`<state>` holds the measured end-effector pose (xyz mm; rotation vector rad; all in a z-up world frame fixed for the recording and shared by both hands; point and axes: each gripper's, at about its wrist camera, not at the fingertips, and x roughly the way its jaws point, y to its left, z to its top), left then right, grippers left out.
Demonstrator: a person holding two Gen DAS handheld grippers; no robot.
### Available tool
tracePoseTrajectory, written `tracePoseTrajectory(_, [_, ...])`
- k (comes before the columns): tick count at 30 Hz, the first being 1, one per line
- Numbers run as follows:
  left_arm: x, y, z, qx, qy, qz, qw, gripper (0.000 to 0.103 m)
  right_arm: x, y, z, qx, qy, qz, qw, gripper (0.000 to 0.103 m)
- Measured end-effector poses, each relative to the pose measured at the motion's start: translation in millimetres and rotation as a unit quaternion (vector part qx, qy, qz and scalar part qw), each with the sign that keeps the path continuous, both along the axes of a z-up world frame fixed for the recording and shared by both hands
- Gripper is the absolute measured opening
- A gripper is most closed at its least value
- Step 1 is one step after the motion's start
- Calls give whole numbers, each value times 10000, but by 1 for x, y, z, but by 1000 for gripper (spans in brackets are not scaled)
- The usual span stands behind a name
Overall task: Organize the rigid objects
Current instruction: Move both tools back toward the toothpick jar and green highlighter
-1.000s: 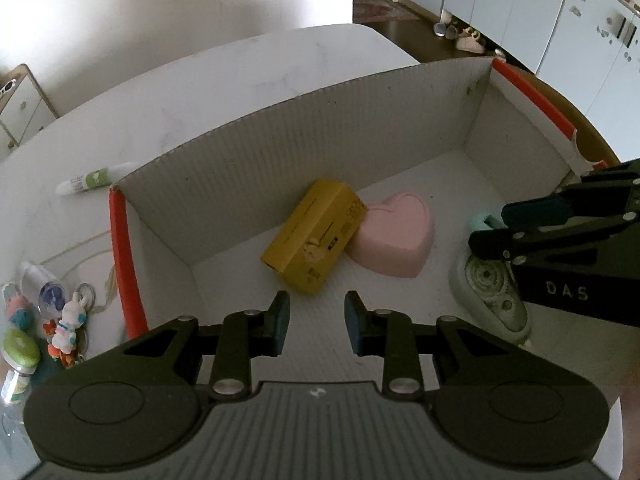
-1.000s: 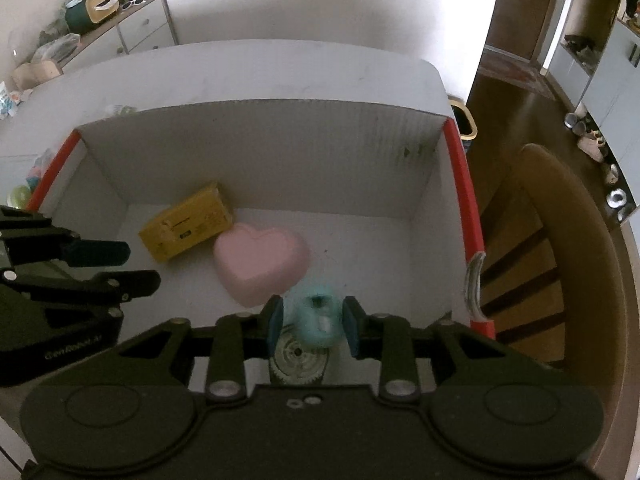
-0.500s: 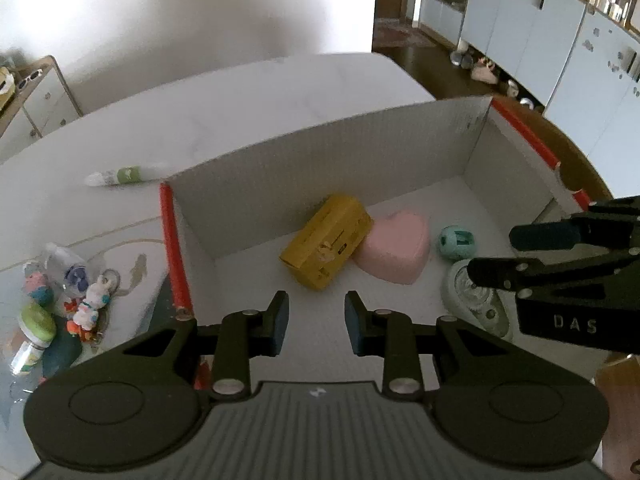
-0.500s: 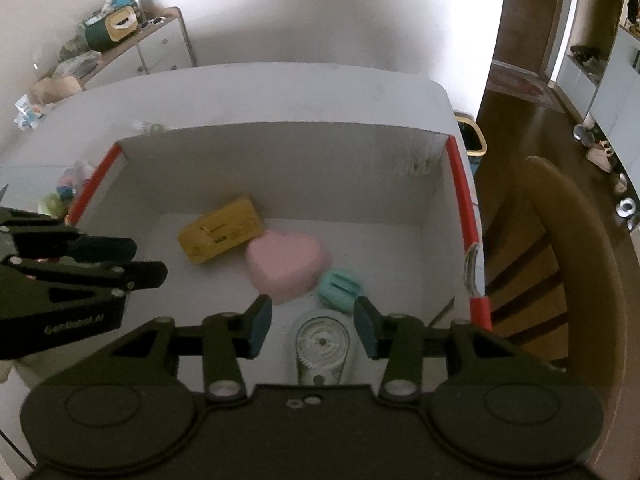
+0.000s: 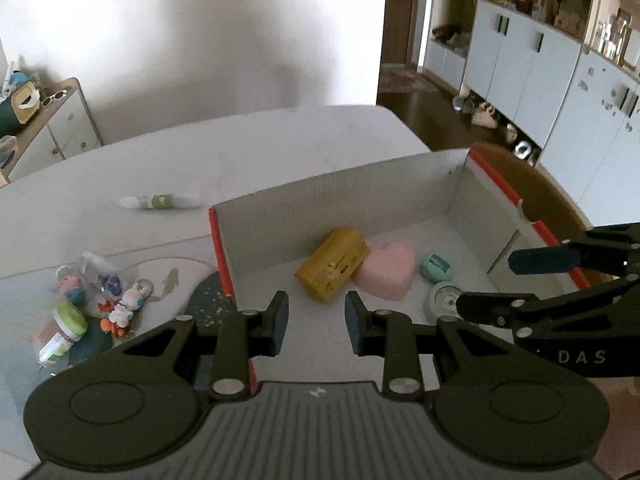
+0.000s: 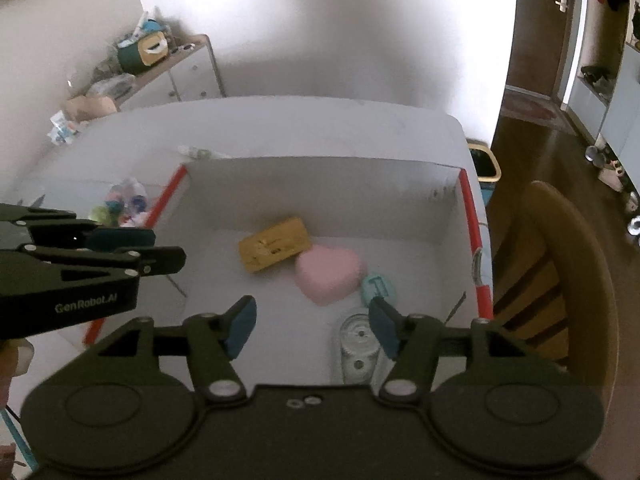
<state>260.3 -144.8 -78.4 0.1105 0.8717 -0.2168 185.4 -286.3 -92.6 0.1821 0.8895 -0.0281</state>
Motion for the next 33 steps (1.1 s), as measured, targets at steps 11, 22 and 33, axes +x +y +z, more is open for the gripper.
tracePoseTrajectory(11, [-38,26,21,-252,-449,38,9987,68,-21,24,24,204,-396,128,9989,69])
tracePoseTrajectory(22, [-68,74,35,-533,-678,181,9961,79,-35,60,37,217,-724,249,9968,86])
tracePoseTrajectory(33, [-73,156,35,-733,-792,316,9937,84,-31,114,47,215,-861,211,9958,101])
